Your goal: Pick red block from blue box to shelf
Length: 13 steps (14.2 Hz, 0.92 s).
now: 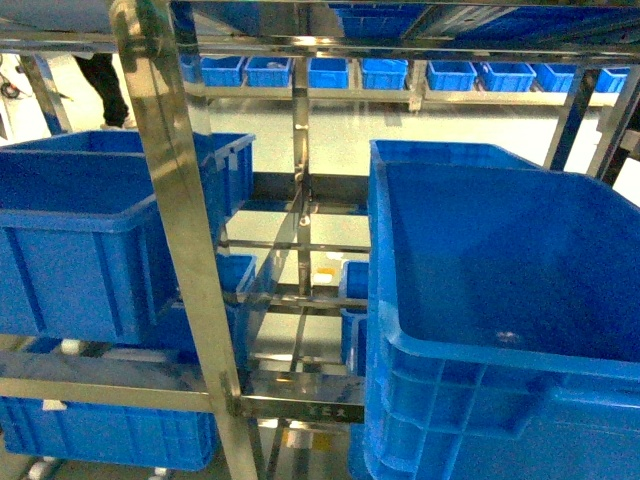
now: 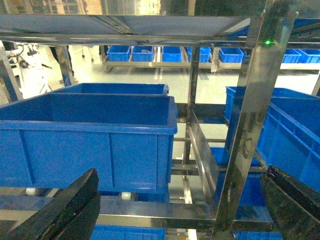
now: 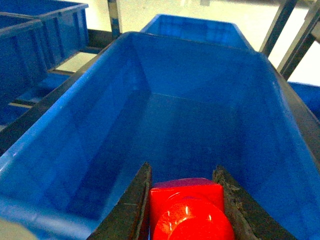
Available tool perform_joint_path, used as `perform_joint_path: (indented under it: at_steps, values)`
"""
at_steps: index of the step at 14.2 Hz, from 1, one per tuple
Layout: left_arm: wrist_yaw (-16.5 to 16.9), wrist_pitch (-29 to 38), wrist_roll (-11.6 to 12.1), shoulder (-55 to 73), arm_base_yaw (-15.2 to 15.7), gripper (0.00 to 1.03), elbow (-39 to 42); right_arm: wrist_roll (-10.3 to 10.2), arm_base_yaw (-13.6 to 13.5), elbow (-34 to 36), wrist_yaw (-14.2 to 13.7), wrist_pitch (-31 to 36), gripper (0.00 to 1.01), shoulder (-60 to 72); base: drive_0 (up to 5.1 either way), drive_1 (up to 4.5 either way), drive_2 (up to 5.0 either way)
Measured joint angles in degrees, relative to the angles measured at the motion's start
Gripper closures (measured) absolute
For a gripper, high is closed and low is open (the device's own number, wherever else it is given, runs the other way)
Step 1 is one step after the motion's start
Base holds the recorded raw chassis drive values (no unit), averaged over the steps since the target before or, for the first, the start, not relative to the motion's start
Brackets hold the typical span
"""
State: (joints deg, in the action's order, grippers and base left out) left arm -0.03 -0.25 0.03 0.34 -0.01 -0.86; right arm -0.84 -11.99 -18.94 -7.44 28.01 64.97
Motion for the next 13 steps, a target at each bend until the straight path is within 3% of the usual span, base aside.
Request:
perform_joint_path:
  at_steps: [2,4,6,8,10,11,12,13]
  values:
    - [0.0,0.0,0.0,0.0,0.0,0.05,0.0,-2.4,0.9,-10.3,0.1,3.3,0.73,18.9,0.0,0.0,0.0]
    - [0.0,0.0,0.0,0.0,0.0,0.05,0.0,-4.7,2.4,-20.1,0.2,1.7,0.73,33.2,0.0,0.0,0.0]
    - [0.0,0.0,0.0,0.0,0.0,0.05,0.0,-7.3,3.0,-23.5,-0.2,0.7,0.52,38.6,0.0,0.0,0.0]
    - [0.0,0.0,0.0,0.0,0.0,0.05,0.0,-7.6,2.5,-17.5,-0.6,3.9,0.29,29.3,0.0,0.0,0.0]
    - [0.0,0.0,0.0,0.0,0.0,0.05,0.0,-7.1,1.5,-4.7,0.2,6.9,0.03,12.9,0.0,0.0,0.0]
    - [0.0,0.0,0.0,0.0,0.0,0.05,0.0,-7.6,0.8,2.3,1.6,4.0,0.02,5.4,0.0,0.0,0.0]
    - [0.0,0.0,0.0,0.0,0.0,0.05,0.0,-6.1,-2.8,12.9,-4.0,18.6,0.12,2.3,0.0,0.0,0.0]
    - [0.0,0.2,0.0,0.0,0.0,0.05,0.0,-3.0,-4.1,18.6,-5.9,26.0,0.25,-0.2,0.0,0.0,0.0]
